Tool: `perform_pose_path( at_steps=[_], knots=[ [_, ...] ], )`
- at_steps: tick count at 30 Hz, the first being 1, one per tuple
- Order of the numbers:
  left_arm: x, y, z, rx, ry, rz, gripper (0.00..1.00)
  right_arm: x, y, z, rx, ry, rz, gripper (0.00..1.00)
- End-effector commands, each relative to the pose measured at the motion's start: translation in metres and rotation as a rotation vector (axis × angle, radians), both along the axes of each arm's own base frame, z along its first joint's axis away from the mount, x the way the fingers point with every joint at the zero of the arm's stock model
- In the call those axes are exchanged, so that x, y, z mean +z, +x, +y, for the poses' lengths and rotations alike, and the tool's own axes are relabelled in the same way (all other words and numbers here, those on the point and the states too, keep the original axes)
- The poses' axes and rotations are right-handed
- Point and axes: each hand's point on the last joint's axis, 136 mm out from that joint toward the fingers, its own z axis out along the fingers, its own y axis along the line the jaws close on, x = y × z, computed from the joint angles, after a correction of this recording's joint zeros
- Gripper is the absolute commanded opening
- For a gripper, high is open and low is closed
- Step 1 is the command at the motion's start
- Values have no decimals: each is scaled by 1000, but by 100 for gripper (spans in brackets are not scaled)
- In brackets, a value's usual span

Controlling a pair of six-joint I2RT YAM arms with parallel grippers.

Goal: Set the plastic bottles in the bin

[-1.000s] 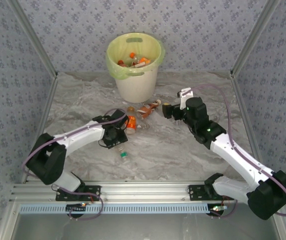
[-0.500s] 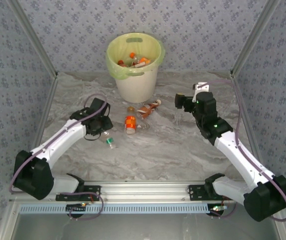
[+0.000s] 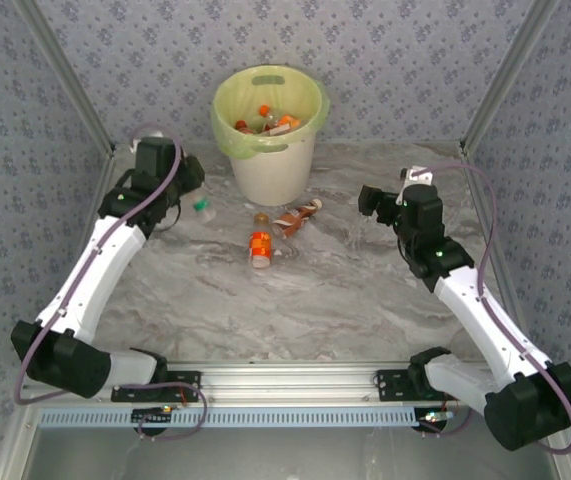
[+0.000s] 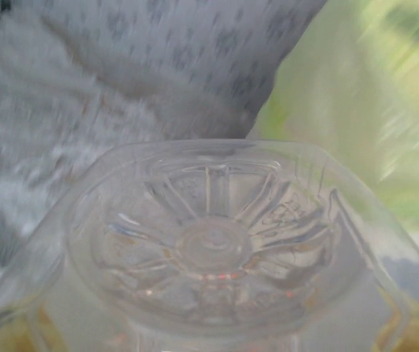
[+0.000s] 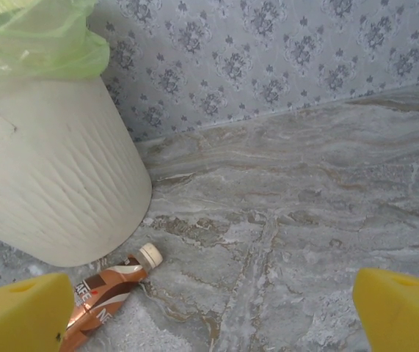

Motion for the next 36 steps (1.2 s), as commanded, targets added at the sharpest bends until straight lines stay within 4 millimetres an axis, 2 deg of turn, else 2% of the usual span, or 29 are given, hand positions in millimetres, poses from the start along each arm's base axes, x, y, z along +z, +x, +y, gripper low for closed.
perform_pose_path(
  at_steps=[1,5,7,10,13,14,18,21,24,26,28,30,33,34,36],
  knots=[
    [78,22,-9,-36,-33,-243,39,-10,0,-4,-41,7,97,100],
    [119,43,-22,-76,-59,-365,40,-31,-3,-33,-270,20,245,100],
    [131,55,-29,-94,-64,-391,39,-39,-3,-36,-306,-2,302,100],
    [142,77,-39,-115,-57,-411,40,-41,1,-21,-227,-57,331,100],
    [149,99,-47,-118,-44,-429,40,-34,13,16,26,-110,274,100],
    [159,105,-50,-123,-45,-453,39,-32,15,19,43,-121,264,100],
    [169,133,-66,-158,-45,-472,40,-28,19,15,16,-159,226,100],
    [164,155,-76,-175,-29,-452,40,-29,19,11,-11,-143,217,100],
    [150,176,-87,-193,-11,-409,44,-34,18,2,-66,-127,247,100],
    [137,184,-93,-204,1,-383,50,-32,17,-5,-103,-126,242,100],
    [119,187,-97,-219,7,-340,61,-29,15,-10,-129,-118,218,100],
    [106,186,-102,-242,10,-304,76,-24,12,-17,-165,-113,193,100],
    [104,180,-108,-289,29,-278,96,-21,10,-15,-132,-114,176,100],
    [108,176,-108,-302,34,-281,99,-20,10,-16,-130,-116,174,100],
    [116,166,-110,-329,43,-285,99,-18,9,-16,-125,-111,164,100]
  ],
)
